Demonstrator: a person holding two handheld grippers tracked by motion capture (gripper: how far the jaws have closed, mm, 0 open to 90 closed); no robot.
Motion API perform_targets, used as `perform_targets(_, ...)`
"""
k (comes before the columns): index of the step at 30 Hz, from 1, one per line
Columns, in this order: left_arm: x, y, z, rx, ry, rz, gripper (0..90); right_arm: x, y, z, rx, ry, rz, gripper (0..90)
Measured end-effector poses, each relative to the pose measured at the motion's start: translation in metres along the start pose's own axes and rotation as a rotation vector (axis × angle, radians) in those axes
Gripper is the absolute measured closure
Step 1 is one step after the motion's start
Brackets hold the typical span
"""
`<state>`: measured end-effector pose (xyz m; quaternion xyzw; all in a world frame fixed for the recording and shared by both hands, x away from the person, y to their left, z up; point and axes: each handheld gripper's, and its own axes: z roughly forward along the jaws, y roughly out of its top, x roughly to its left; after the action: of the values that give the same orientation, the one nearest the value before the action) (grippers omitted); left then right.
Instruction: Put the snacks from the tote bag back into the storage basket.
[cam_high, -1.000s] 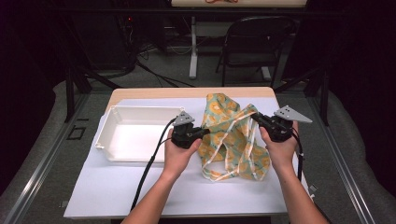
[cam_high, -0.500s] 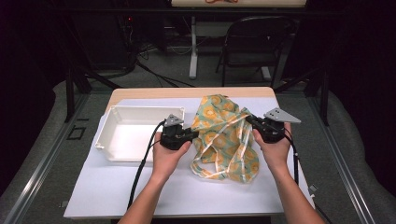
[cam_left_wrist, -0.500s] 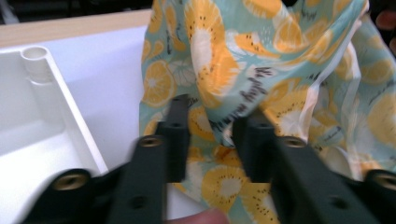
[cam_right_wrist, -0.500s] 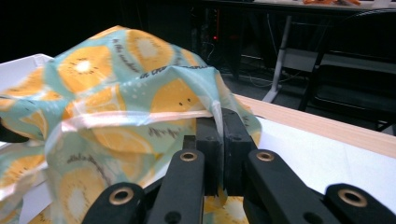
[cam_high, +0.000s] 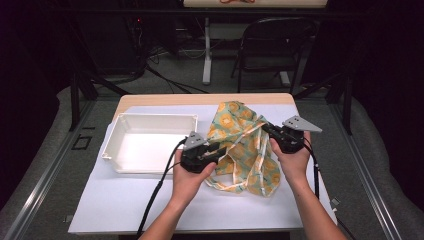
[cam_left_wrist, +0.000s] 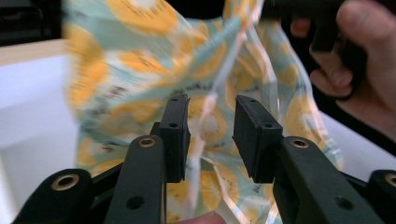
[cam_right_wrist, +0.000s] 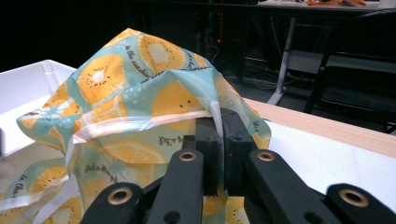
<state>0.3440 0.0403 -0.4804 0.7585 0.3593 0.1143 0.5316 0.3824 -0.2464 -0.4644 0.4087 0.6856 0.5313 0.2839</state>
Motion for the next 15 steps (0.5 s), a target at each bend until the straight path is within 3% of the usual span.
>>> perform_targets(2, -0.004, -0.005, 0.015, 0.03, 0.025, 0.004, 61.2, 0.0, 0.0, 0.0, -0.002, 0.001, 0.003, 87.6)
perform_targets(7, -0.006, -0.015, 0.045, 0.086, 0.118, -0.044, 48.4, -0.001, -0.001, 0.0, -0.003, 0.002, 0.01, 87.4)
perform_targets(9, -0.007, -0.017, 0.053, 0.103, 0.138, -0.065, 42.2, -0.001, -0.001, 0.0, -0.004, 0.003, 0.012, 87.2)
perform_targets(11, -0.008, -0.017, 0.059, 0.091, 0.168, -0.089, 28.5, -0.001, -0.002, 0.0, 0.003, 0.011, 0.013, 86.8)
perform_targets(15, -0.008, -0.017, 0.066, 0.104, 0.197, -0.121, 18.8, 0.0, -0.004, 0.001, 0.005, 0.019, 0.026, 84.8)
